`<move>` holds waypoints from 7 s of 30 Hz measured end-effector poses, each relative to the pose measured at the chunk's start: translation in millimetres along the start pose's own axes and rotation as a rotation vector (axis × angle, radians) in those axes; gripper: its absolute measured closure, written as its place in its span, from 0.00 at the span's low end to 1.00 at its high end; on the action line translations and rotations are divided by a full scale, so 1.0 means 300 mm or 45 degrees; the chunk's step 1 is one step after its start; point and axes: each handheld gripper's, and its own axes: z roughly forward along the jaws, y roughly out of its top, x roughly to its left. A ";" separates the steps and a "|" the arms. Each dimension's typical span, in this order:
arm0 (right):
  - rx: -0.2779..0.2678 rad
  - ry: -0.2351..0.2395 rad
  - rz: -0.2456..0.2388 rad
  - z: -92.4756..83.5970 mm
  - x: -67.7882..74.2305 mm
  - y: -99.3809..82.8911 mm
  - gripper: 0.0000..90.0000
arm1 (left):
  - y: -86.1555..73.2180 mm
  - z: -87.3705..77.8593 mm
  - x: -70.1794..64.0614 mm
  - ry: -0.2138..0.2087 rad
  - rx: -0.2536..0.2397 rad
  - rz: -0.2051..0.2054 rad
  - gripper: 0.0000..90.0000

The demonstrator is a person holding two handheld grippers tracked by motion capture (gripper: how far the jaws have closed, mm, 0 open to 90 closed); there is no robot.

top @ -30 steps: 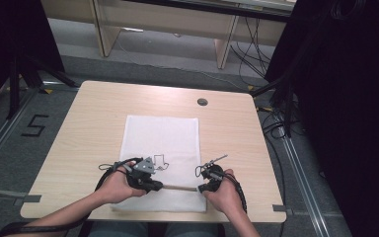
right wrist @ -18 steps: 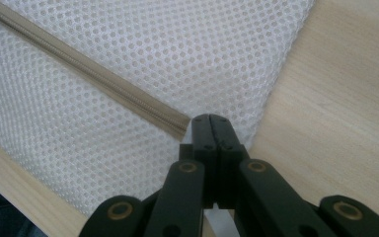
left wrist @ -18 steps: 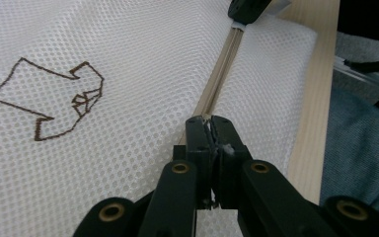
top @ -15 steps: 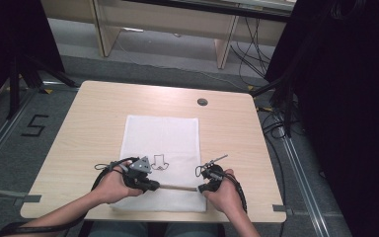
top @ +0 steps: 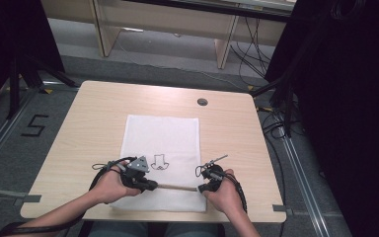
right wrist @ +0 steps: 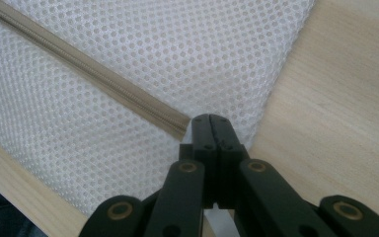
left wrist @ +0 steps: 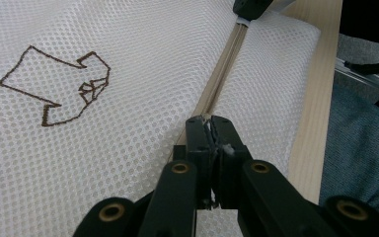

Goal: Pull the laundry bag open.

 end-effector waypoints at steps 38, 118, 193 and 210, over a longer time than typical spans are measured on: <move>0.013 0.001 0.020 -0.002 0.001 -0.001 1.00 | -0.030 -0.041 0.033 0.021 0.007 -0.015 0.97; 0.009 -0.009 0.004 0.002 0.010 0.002 1.00 | -0.070 -0.070 0.057 0.007 0.025 -0.079 0.97; 0.006 -0.012 0.001 0.003 0.009 0.002 1.00 | -0.165 -0.184 0.110 0.106 0.019 -0.166 0.97; 0.008 -0.012 0.027 0.002 0.014 0.001 1.00 | -0.181 -0.206 0.123 0.128 0.024 -0.160 0.97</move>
